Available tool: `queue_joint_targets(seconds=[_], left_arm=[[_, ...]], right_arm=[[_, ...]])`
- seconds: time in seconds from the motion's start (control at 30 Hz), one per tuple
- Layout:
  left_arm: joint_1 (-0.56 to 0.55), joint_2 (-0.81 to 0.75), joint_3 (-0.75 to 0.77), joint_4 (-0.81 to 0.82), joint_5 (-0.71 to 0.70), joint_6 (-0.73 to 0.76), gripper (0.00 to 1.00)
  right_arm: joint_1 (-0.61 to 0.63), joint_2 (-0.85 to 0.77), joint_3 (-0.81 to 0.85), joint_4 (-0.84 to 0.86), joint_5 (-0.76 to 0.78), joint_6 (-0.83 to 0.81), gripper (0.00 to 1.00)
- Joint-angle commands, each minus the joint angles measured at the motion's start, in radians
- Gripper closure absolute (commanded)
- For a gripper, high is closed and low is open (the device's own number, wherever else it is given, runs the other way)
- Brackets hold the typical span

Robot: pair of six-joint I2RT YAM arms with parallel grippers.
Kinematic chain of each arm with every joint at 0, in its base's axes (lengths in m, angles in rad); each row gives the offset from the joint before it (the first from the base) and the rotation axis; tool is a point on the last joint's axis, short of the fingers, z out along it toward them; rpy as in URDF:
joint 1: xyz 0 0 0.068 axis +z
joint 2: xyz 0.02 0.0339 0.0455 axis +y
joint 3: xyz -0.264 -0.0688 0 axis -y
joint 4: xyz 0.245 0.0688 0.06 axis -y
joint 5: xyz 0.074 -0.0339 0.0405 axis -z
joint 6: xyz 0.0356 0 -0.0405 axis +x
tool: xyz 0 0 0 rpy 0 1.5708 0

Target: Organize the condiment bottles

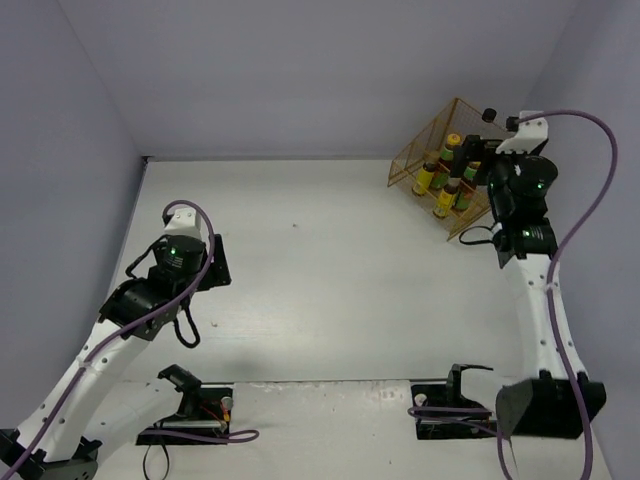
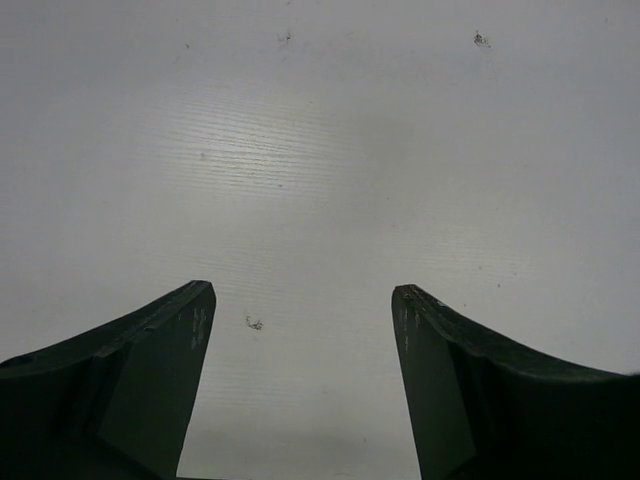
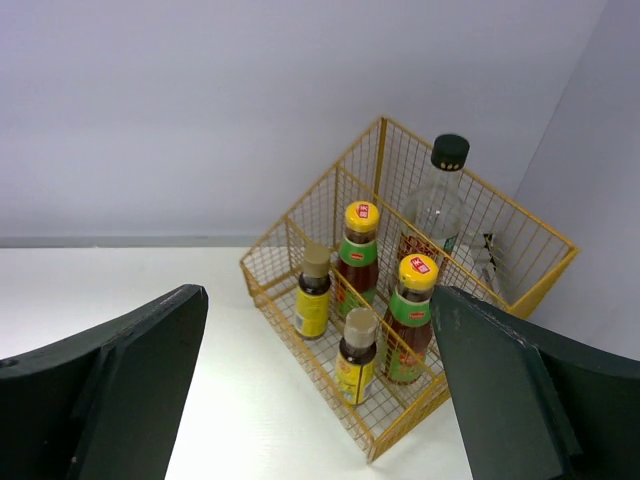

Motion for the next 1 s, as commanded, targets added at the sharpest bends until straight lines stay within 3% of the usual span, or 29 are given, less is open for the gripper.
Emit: queue_joint_targets(seconds=[0.0, 0.23, 0.47, 0.67, 0.97], left_arm=[[0.006, -0.019, 0.075, 0.012, -0.031, 0.039, 0.29], [0.006, -0.040, 0.096, 0.009, -0.067, 0.087, 0.29], [0.006, -0.082, 0.061, 0.035, -0.084, 0.084, 0.29], [0.006, -0.141, -0.008, 0.095, -0.115, 0.105, 0.29], [0.006, -0.146, -0.050, 0.114, -0.117, 0.061, 0.29]], right_arm=[[0.001, -0.147, 0.013, -0.081, -0.036, 0.053, 0.00], [0.024, -0.393, -0.062, -0.286, 0.075, 0.139, 0.00], [0.043, -0.592, -0.090, -0.506, 0.104, 0.124, 0.00], [0.043, -0.709, -0.153, -0.546, 0.137, 0.135, 0.00], [0.043, -0.734, -0.165, -0.576, 0.211, 0.178, 0.00]])
